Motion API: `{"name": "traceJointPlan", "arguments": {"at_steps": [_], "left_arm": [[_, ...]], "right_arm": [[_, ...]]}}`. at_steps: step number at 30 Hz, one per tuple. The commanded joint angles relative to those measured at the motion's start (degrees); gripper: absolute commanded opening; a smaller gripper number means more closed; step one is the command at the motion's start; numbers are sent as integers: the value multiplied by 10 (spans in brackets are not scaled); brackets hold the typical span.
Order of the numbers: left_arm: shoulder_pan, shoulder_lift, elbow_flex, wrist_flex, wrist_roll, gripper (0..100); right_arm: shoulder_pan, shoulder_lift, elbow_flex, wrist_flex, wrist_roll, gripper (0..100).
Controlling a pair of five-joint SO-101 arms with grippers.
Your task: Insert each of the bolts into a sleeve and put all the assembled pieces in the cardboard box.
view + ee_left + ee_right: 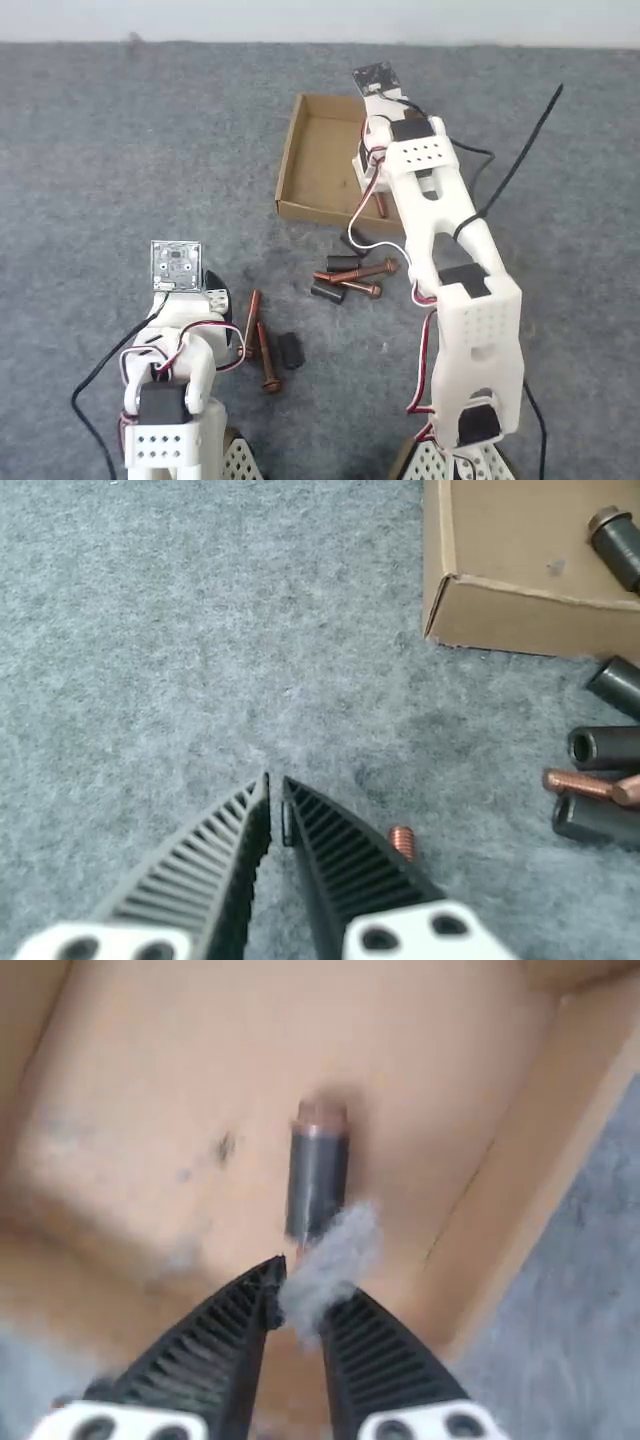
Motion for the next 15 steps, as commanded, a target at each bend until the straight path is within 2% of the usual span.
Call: {"name": "traceJointPlan", "arguments": {"at_steps": [1, 12, 15], "left_arm": [[-3, -10, -9, -2, -7, 19], [1, -10, -9, -3, -7, 19], [-2, -10, -9, -3, -7, 19]], "right_arm": [[-12, -83, -33, 67, 4, 6], [-8, -177, -30, 293, 9, 6], [-8, -209, 18, 304, 10, 6]]}}
